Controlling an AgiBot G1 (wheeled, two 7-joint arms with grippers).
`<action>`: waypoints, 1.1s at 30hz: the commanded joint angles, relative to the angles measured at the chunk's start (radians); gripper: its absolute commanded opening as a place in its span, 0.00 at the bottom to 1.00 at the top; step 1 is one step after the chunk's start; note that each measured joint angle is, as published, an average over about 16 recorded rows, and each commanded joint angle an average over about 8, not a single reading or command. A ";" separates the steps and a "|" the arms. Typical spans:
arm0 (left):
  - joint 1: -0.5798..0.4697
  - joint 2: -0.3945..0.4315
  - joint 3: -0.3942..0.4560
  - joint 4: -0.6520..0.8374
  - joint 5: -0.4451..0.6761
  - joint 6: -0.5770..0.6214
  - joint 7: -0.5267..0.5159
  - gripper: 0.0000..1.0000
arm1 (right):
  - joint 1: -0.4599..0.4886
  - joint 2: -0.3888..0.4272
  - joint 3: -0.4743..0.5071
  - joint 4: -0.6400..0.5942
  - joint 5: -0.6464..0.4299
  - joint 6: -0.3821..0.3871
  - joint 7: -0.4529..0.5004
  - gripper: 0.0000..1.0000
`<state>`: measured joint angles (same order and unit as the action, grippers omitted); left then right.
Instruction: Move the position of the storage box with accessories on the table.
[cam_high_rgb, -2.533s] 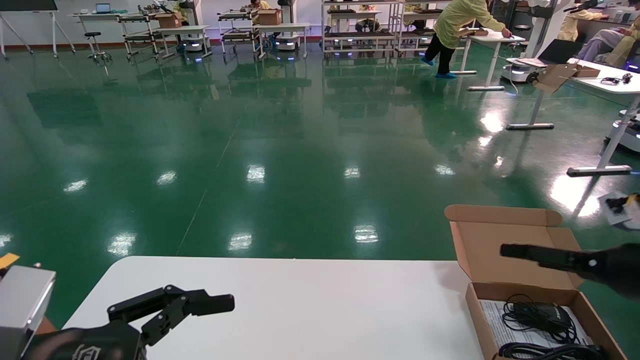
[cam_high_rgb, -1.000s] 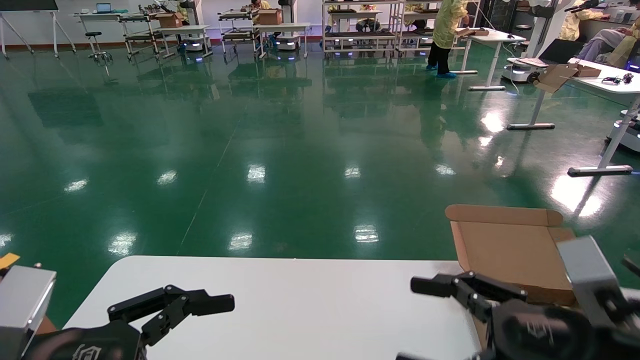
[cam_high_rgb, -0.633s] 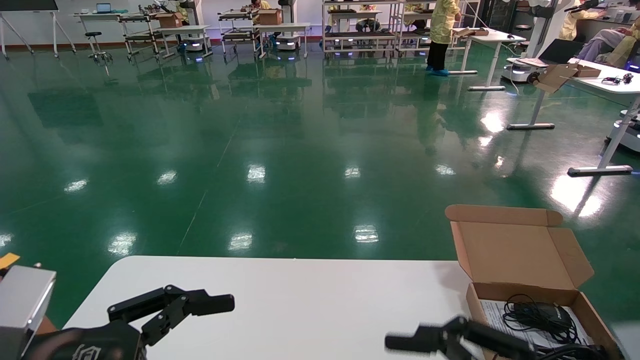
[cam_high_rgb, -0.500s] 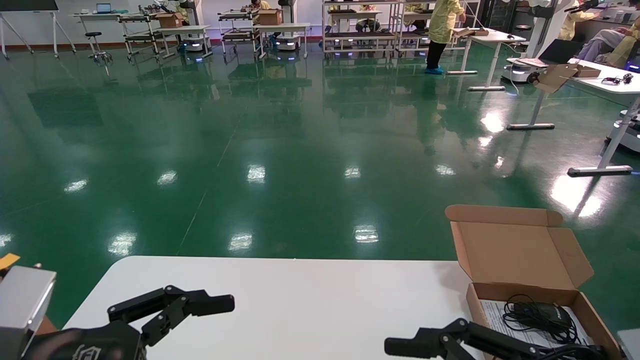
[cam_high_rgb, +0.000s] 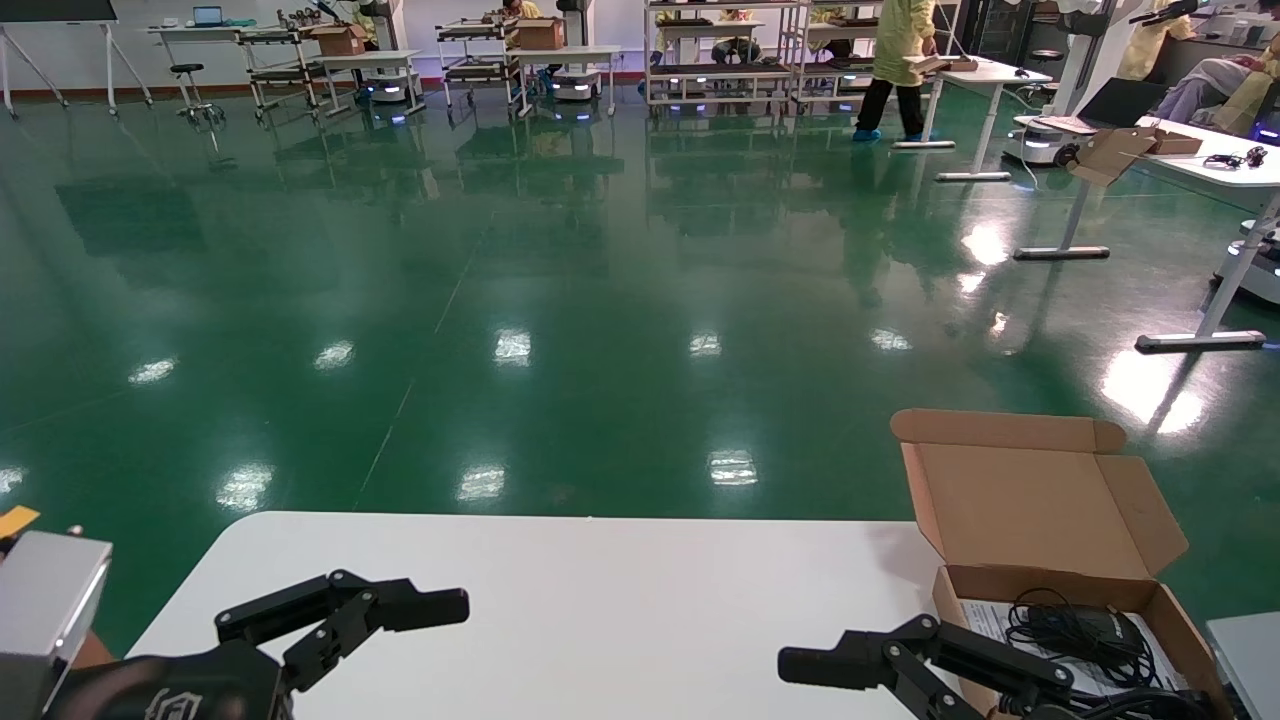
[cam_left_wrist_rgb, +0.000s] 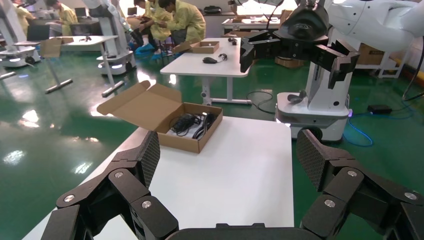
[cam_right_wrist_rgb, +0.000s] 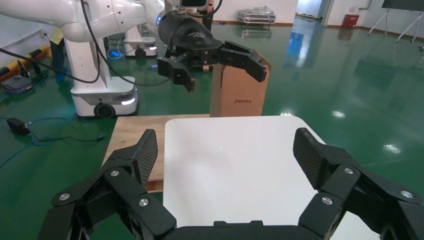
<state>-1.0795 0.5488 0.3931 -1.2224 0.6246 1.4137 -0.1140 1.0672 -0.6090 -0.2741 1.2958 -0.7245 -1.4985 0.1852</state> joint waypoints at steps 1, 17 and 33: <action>0.000 0.000 0.000 0.000 0.000 0.000 0.000 1.00 | 0.002 -0.001 -0.001 -0.003 -0.002 0.001 0.001 1.00; 0.000 0.000 0.000 0.000 0.000 0.000 0.000 1.00 | 0.008 -0.002 -0.006 -0.013 -0.006 0.003 0.003 1.00; 0.000 0.000 0.000 0.000 0.000 0.000 0.000 1.00 | 0.009 -0.003 -0.007 -0.016 -0.008 0.004 0.004 1.00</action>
<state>-1.0795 0.5488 0.3931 -1.2224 0.6246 1.4137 -0.1140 1.0764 -0.6118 -0.2810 1.2803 -0.7322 -1.4945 0.1893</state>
